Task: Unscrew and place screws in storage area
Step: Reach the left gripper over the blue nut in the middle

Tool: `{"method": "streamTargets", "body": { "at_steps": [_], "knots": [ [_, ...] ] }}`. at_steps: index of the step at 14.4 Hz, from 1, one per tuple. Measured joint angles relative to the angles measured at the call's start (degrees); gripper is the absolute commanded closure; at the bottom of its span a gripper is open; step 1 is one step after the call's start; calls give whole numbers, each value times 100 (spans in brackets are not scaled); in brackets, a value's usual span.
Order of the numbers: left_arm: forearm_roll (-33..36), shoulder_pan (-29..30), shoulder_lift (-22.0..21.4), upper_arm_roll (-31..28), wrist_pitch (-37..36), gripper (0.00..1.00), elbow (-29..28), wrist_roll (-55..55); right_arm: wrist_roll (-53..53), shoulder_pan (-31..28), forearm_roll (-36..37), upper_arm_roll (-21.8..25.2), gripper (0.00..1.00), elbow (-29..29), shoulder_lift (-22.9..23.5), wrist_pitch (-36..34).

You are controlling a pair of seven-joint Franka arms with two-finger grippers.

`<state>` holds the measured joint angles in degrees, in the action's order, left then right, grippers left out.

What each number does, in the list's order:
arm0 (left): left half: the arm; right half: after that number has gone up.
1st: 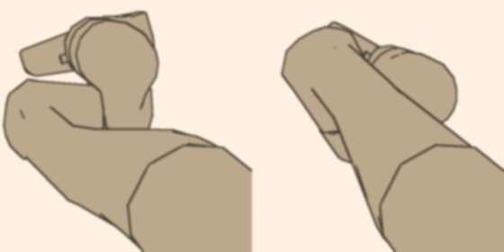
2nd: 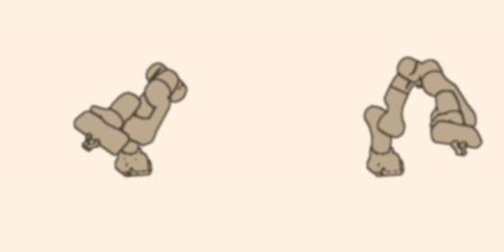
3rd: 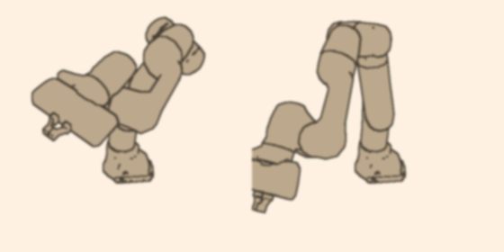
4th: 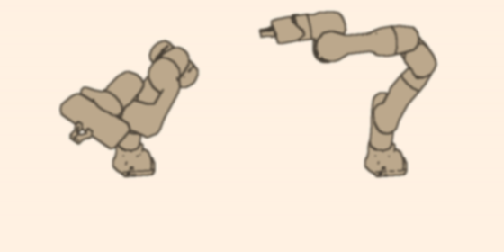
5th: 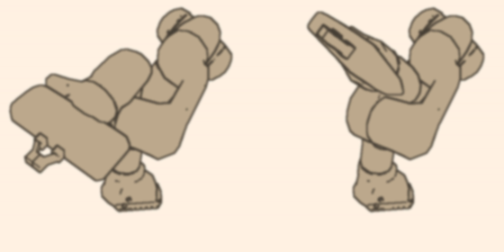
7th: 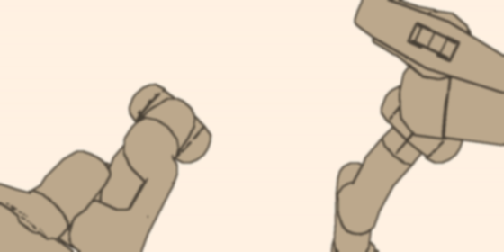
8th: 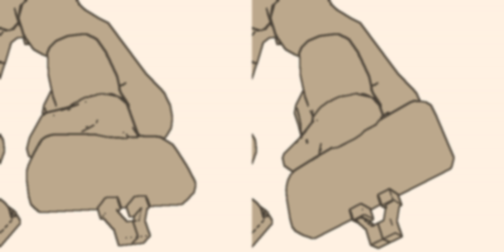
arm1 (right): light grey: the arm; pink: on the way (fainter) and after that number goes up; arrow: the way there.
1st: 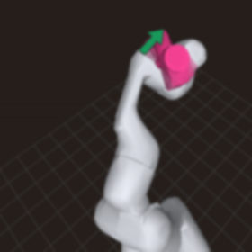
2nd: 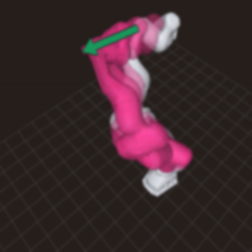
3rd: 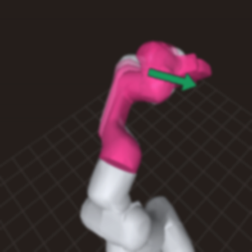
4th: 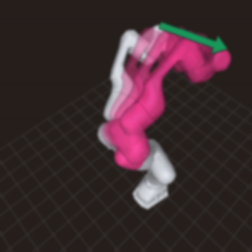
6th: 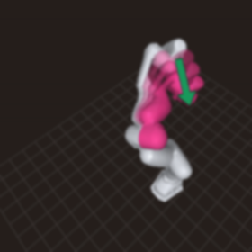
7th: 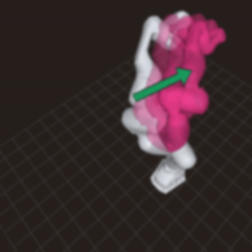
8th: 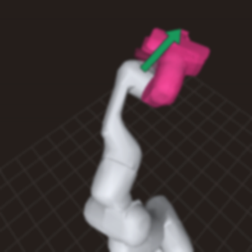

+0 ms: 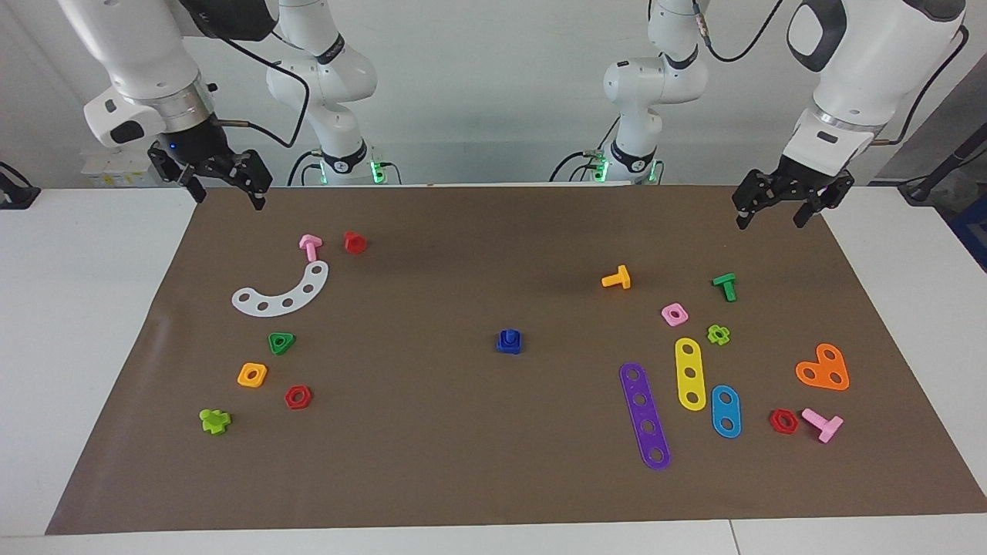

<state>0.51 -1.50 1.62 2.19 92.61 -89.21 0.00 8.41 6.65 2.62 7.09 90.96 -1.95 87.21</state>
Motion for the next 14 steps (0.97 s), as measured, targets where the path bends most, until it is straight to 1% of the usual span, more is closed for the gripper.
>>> {"method": "streamTargets", "body": {
  "at_steps": [6,8,11,14],
  "knots": [
    [-78,-170,-30,74,-1,0,-163,1,0,0,0,0,0,0,0,0],
    [-93,-466,-33,98,24,0,-252,-253,0,0,0,0,0,0,0,0],
    [-104,-1079,10,130,347,0,-440,-1040,0,0,0,0,0,0,0,0],
    [-133,-1615,278,141,686,0,-518,-1511,0,0,0,0,0,0,0,0]
  ]
}}
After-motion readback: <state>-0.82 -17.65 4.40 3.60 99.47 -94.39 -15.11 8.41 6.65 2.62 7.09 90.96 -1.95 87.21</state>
